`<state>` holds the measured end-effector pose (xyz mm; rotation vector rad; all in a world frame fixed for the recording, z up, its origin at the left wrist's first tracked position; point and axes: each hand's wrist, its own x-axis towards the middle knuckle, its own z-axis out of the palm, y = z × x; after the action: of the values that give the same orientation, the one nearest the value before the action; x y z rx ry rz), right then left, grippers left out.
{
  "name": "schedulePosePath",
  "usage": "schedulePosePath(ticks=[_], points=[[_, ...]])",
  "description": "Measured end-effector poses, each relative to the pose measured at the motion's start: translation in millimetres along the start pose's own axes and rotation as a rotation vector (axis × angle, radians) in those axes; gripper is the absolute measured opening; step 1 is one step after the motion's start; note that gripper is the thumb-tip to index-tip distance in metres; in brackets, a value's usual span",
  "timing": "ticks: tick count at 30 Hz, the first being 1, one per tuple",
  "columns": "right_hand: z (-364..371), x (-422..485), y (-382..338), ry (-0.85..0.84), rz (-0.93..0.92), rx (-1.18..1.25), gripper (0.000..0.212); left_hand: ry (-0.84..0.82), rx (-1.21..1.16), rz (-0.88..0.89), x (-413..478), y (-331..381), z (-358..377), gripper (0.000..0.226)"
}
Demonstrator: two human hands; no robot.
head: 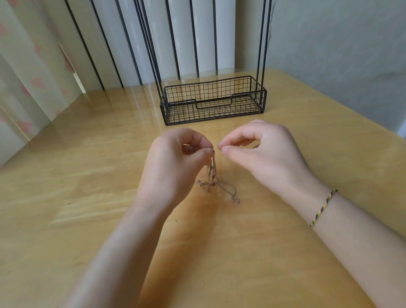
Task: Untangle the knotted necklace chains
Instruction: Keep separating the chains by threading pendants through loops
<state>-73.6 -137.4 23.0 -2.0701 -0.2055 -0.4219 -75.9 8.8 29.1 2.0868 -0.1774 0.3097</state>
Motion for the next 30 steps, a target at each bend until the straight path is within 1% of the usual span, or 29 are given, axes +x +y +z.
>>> schedulePosePath(ticks=[8, 19, 24, 27, 30], points=[[3.5, -1.5, -0.6, 0.020, -0.024, -0.021, 0.012, -0.008, -0.027, 0.012, -1.2, 2.1, -0.1, 0.011], [5.2, -1.5, -3.6, 0.017, 0.070, 0.004, 0.014, -0.008, 0.002, 0.080, -1.8, 3.6, 2.9, 0.013], [6.7, -1.3, -3.0, 0.012, 0.062, -0.028, 0.014, -0.005, 0.023, 0.097, -2.9, 3.3, 6.0, 0.012], [6.4, -0.2, -2.0, 0.023, 0.081, 0.022, 0.012, -0.011, -0.015, 0.080, -2.6, 2.9, 6.8, 0.011], [6.0, 0.8, -1.4, 0.021, 0.102, 0.119, 0.009, -0.028, -0.114, 0.013, -1.7, 2.6, 6.7, 0.011]])
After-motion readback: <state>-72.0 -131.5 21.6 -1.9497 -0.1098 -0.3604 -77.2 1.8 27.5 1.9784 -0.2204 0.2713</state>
